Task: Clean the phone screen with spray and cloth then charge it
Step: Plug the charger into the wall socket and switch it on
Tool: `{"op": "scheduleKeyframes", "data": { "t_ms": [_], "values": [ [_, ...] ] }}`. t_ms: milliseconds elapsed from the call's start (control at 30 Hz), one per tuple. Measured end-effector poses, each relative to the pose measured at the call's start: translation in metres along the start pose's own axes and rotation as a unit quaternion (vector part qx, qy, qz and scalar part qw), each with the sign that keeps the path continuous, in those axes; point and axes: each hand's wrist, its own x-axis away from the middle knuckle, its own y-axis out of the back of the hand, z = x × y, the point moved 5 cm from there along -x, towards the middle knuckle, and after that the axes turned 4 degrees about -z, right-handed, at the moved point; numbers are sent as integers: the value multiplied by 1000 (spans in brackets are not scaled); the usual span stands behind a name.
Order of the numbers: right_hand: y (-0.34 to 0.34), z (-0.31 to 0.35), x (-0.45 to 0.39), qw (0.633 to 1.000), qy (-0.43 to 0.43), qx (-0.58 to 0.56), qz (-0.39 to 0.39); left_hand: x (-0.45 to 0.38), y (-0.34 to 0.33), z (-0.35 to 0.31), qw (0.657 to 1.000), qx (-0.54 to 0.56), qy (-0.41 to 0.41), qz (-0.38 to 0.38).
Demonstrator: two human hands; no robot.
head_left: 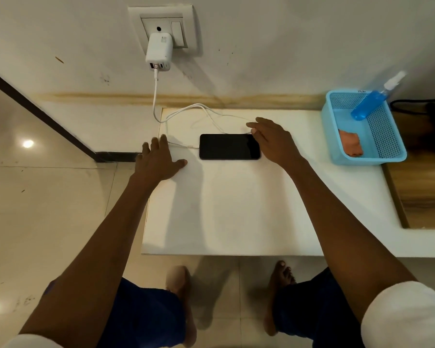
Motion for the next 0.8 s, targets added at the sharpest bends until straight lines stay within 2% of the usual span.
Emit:
{"op": "scheduleKeyframes", "data": {
  "t_ms": [133,367,800],
  "values": [
    [-4,-4,-6,998,-3,48,31,3,-5,-13,999,-22,-26,-7],
    [4,-22,-5,994,-30,108,8,3,-7,-9,999,-32,-29,2],
    [4,-21,3,989,-53,130,38,5,-3,-7,999,-33,-36,7]
  ]
}}
